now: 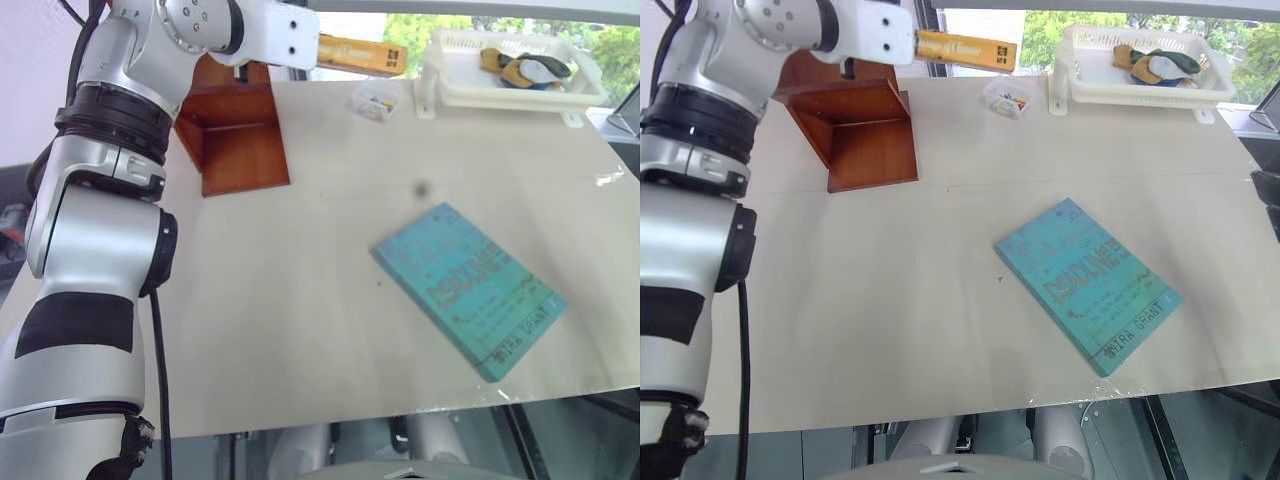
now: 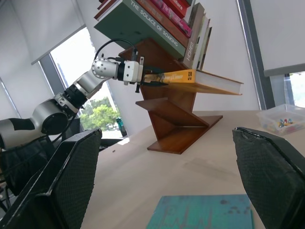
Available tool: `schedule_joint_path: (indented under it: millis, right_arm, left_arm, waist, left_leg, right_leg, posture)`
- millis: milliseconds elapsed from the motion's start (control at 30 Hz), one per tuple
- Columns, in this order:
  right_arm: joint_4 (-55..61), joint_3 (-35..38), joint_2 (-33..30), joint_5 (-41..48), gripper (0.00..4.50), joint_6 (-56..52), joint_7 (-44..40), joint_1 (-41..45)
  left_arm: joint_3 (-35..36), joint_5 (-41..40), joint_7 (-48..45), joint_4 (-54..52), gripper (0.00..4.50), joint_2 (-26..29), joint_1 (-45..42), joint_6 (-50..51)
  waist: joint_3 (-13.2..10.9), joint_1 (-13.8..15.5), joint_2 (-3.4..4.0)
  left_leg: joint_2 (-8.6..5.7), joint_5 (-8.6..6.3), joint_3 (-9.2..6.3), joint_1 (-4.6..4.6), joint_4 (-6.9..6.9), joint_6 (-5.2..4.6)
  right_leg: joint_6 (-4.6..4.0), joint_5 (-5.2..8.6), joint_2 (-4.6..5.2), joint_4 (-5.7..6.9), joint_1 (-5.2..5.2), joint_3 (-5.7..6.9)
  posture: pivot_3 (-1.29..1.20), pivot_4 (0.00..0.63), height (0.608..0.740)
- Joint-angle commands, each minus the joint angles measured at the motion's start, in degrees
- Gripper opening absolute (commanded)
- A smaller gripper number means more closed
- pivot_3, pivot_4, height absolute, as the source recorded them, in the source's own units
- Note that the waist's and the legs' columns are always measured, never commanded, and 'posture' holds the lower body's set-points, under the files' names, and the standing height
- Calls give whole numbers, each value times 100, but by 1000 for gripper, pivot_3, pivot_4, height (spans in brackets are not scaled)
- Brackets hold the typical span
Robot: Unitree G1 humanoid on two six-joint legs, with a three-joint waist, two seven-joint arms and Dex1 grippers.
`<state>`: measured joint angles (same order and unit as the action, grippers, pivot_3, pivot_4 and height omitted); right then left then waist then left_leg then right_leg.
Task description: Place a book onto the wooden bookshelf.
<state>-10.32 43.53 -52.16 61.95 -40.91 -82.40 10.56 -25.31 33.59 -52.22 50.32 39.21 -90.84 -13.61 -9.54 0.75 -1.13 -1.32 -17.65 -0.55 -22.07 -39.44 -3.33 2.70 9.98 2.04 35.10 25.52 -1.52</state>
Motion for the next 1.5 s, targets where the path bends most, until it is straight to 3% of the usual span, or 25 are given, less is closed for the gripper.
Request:
schedule_joint_path:
  millis: [33,533,1067,1167,1300,1333,1500]
  right_arm:
    - [-80,28,-174,-4,4500,101,-116,234]
    - [-597,-332,-184,-158,4500,144,-206,1061]
    - [-813,-672,-147,-326,4500,158,-424,1497]
    - [-799,-635,-168,-315,4500,138,-421,1469]
    - [-760,-598,-162,-310,4500,136,-404,1409]
    - [-741,-584,-157,-303,4500,135,-395,1388]
    - [-571,-402,-162,-235,4500,90,-317,1137]
  left_arm:
    - [124,61,-139,-247,1397,244,-112,256]
    - [210,192,-576,-788,1397,907,283,993]
    - [268,171,-859,-1167,1397,1155,504,1436]
    - [269,154,-943,-1220,2217,1161,516,1486]
    - [290,149,-1023,-1353,4150,1171,535,1639]
    - [309,124,-1070,-1375,4417,1176,555,1704]
    - [647,-132,-1265,-1784,4417,1449,1022,2043]
  waist:
    - [0,-1,0]
    - [-1,-12,1]
    - [0,-8,1]
    - [0,-10,1]
    - [0,-8,2]
    - [0,-7,2]
    - [2,-18,6]
  left_leg:
    - [0,0,1,0,0,0]
    - [-1,0,12,10,-15,-1]
    - [-1,4,12,8,-25,5]
    - [0,3,12,8,-25,5]
    - [-1,3,12,8,-28,4]
    - [0,3,12,8,-29,4]
    - [0,1,13,9,-41,1]
  right_leg:
    - [0,0,0,1,0,0]
    - [-1,1,1,69,4,-10]
    - [-1,0,2,73,4,-10]
    - [-1,0,2,74,5,-10]
    - [-1,0,2,75,4,-10]
    - [-1,0,2,75,4,-10]
    - [-1,1,2,75,4,-12]
  posture:
    - [0,150,740]
    - [0,150,740]
    - [0,150,740]
    - [0,150,740]
    - [0,150,740]
    - [0,150,740]
    - [0,150,740]
